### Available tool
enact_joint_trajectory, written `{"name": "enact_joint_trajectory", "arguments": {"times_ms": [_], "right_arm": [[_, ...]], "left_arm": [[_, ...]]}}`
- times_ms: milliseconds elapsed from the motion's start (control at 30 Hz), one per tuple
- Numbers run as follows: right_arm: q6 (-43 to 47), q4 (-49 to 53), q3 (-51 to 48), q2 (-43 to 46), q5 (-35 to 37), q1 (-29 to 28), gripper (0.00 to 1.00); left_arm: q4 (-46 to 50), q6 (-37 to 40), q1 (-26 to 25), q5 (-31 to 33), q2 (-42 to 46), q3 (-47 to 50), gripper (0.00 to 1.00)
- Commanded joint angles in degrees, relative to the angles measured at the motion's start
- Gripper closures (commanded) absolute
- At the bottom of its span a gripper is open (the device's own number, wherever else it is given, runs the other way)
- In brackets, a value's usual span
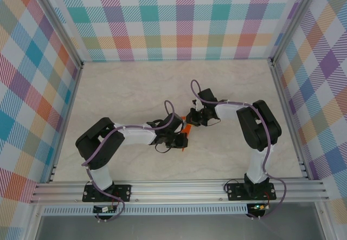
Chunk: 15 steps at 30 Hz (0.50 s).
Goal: Fold a paper plane with a square sheet of paper (fold left side to right side)
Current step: Fold the wing for the fifth time at the center of the table.
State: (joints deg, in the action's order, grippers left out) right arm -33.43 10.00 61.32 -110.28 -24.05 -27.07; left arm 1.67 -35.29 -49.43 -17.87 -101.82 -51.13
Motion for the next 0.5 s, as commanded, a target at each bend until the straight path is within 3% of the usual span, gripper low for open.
{"name": "enact_joint_trajectory", "arguments": {"times_ms": [0, 467], "right_arm": [[1.43, 4.34, 0.02, -3.27, 4.46, -0.27, 0.94], [1.16, 5.84, 1.74, -4.86, 4.88, -0.33, 0.94]], "left_arm": [[4.37, -0.1, -0.8, -0.5, 0.73, 2.52, 0.95], [2.5, -1.09, -1.81, -1.05, 3.29, 7.1, 0.96]]}}
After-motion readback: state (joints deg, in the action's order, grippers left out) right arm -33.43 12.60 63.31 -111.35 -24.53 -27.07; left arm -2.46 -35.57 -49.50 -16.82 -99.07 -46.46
